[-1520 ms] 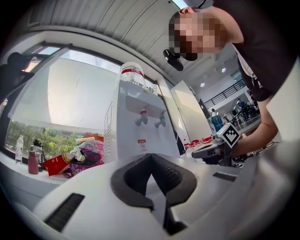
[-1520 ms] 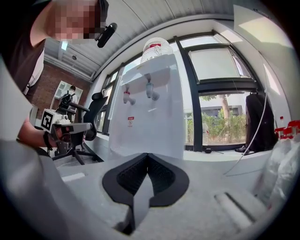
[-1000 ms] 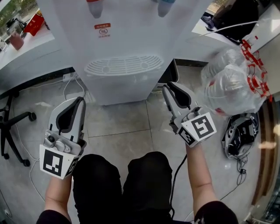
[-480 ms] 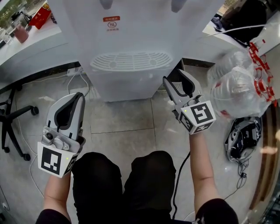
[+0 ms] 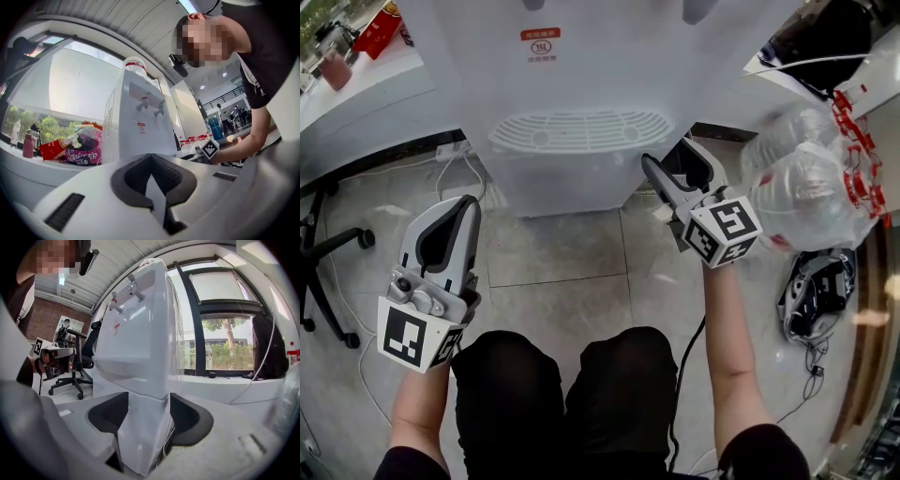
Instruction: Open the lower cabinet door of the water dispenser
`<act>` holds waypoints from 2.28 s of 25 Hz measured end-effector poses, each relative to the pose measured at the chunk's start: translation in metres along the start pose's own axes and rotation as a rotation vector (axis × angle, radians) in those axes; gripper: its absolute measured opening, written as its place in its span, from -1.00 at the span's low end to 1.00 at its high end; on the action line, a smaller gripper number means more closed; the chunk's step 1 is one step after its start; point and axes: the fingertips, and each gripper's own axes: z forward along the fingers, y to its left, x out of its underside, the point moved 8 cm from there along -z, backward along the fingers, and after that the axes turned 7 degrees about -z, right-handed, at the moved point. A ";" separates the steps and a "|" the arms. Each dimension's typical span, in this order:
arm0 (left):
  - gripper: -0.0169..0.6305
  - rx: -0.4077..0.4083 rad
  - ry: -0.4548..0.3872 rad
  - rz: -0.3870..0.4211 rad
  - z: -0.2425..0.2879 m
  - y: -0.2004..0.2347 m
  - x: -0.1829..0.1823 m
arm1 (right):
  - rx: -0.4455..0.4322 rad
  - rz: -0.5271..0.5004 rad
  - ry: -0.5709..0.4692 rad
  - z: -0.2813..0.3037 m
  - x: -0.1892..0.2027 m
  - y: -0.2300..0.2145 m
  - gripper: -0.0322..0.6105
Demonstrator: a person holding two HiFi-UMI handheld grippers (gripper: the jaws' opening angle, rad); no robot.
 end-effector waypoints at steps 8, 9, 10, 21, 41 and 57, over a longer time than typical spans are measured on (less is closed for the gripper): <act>-0.92 0.005 -0.022 -0.026 0.006 0.004 0.007 | -0.037 -0.006 0.028 0.007 0.010 -0.007 -0.07; -0.92 0.003 -0.023 -0.029 0.005 0.005 0.007 | -0.050 0.002 0.027 0.007 0.010 -0.007 -0.07; -0.92 0.001 -0.023 -0.030 0.005 0.006 0.008 | -0.061 0.009 0.027 0.008 0.010 -0.008 -0.07; -0.92 -0.006 -0.012 -0.021 0.002 0.008 0.008 | -0.045 -0.010 0.036 0.006 0.010 -0.007 -0.13; -0.92 -0.016 0.000 -0.005 0.001 0.007 0.005 | -0.100 -0.040 0.029 -0.029 0.013 0.011 -0.19; -0.92 -0.034 0.010 0.015 -0.008 0.001 0.001 | -0.111 -0.101 -0.030 -0.056 0.009 0.007 -0.62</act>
